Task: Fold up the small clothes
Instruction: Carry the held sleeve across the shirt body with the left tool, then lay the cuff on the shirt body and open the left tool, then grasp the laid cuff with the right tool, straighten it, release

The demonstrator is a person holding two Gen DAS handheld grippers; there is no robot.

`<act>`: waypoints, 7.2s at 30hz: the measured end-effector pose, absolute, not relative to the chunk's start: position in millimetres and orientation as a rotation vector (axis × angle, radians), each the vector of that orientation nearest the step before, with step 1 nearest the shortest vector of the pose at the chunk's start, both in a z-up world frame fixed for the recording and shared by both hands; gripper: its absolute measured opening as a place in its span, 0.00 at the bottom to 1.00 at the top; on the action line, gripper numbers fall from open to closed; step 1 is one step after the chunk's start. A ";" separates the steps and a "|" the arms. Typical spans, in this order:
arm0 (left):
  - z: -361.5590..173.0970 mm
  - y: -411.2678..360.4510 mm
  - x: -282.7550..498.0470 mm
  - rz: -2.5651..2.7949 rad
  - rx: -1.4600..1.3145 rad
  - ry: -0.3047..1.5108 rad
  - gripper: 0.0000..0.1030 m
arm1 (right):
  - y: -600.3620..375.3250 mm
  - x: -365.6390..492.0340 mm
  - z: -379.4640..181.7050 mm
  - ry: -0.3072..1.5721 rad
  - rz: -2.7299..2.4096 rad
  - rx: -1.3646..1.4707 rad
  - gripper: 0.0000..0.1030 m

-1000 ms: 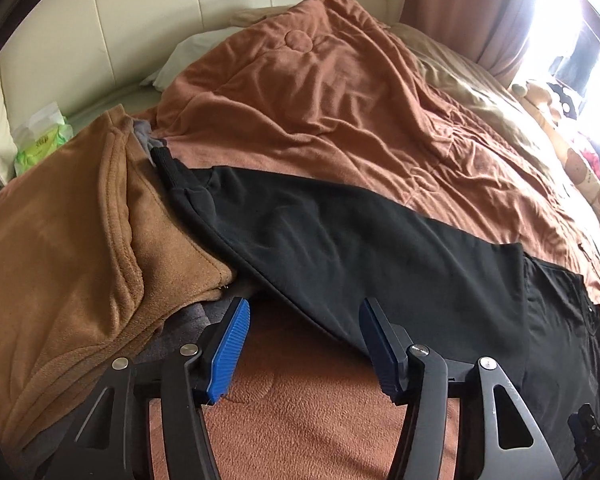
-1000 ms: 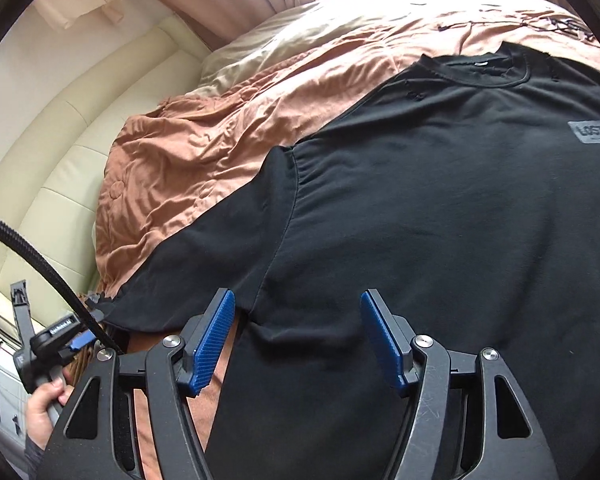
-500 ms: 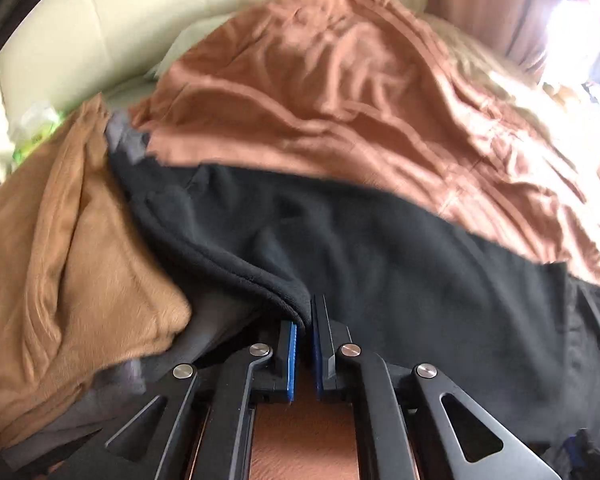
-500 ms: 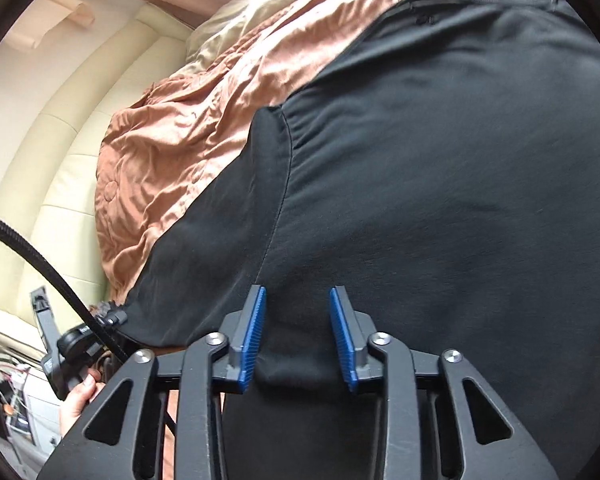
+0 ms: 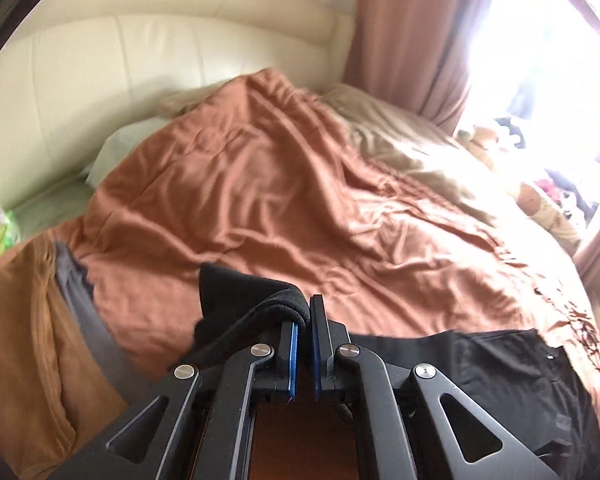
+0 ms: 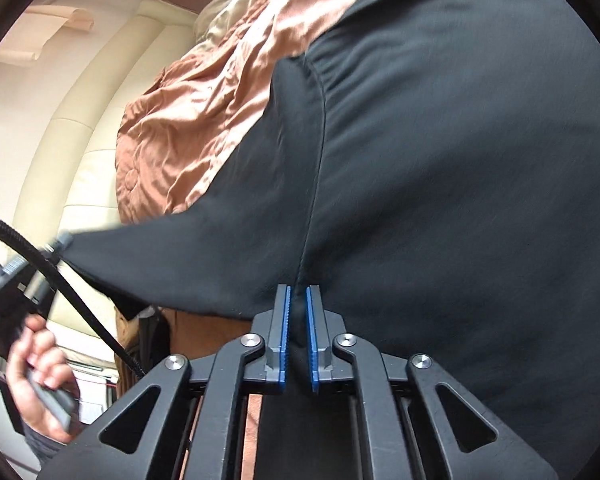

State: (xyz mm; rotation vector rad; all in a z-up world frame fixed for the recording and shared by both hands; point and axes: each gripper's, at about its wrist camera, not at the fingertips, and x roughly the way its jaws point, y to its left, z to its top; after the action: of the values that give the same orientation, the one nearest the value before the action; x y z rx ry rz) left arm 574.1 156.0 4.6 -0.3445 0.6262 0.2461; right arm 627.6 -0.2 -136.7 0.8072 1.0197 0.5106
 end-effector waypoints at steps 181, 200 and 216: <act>-151.2 -36.7 664.6 -0.195 -0.131 1.117 0.27 | -313.5 419.8 -75.0 0.441 -0.129 1.157 0.03; -146.8 -32.3 636.1 -0.210 -0.126 1.184 0.27 | -318.7 437.0 -114.6 0.603 -0.234 1.214 0.45; -149.6 -22.5 594.7 -0.220 -0.161 1.213 0.27 | -353.0 501.5 -107.9 0.847 -0.085 0.836 0.37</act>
State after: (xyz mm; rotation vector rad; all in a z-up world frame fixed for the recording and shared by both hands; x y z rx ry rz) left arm 594.7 -22.5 -149.6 -0.1605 1.2126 -0.2202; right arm 501.5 -353.0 -107.9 0.8365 0.8474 -0.0849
